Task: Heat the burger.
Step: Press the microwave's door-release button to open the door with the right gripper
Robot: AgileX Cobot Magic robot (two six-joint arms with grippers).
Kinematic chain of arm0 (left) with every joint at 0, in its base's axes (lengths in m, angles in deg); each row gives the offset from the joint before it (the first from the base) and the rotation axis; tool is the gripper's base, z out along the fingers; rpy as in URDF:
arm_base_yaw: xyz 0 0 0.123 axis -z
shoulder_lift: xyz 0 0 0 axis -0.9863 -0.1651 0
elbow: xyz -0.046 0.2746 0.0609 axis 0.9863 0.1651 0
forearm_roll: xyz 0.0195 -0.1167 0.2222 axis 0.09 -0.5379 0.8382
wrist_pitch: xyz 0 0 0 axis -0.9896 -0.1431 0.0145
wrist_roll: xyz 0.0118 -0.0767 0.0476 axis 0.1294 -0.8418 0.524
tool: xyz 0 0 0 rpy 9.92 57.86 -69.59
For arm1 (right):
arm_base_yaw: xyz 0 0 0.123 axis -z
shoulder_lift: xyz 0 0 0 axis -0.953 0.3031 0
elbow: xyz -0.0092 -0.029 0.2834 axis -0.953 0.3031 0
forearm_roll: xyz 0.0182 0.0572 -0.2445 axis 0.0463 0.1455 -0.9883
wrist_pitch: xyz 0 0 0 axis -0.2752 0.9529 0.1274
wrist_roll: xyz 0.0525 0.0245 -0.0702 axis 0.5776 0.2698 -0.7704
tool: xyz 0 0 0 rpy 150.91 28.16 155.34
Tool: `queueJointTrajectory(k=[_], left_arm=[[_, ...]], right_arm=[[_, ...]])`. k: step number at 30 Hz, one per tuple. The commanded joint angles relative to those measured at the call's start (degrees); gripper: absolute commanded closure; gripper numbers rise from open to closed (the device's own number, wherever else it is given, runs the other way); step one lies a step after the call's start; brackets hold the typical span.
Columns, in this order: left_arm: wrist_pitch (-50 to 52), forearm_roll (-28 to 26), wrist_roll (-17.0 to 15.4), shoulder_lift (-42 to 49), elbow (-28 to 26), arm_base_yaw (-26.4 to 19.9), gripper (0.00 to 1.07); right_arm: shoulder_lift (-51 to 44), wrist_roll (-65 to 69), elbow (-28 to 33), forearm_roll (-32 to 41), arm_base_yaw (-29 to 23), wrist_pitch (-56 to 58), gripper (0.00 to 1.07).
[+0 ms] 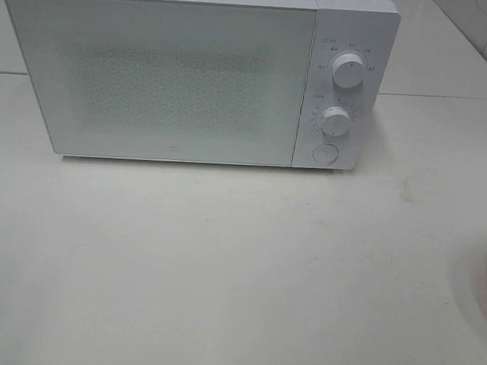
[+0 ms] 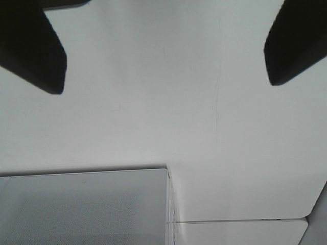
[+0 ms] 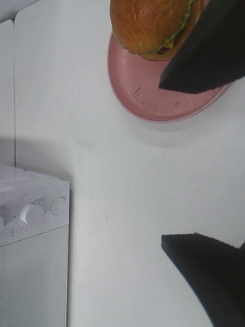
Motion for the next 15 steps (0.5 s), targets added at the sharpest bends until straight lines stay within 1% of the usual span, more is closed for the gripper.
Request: queueJointTrajectory(k=[1,15], left_arm=[[-0.06,-0.06,-0.23,0.23,0.00,0.00,0.09],[-0.06,-0.06,-0.23,0.23,0.00,0.00,0.09]], right_arm=[[-1.60,0.34,0.17,0.06,0.17,-0.06,0.32],[-1.60,0.34,0.17,0.06,0.17,-0.06,0.32]])
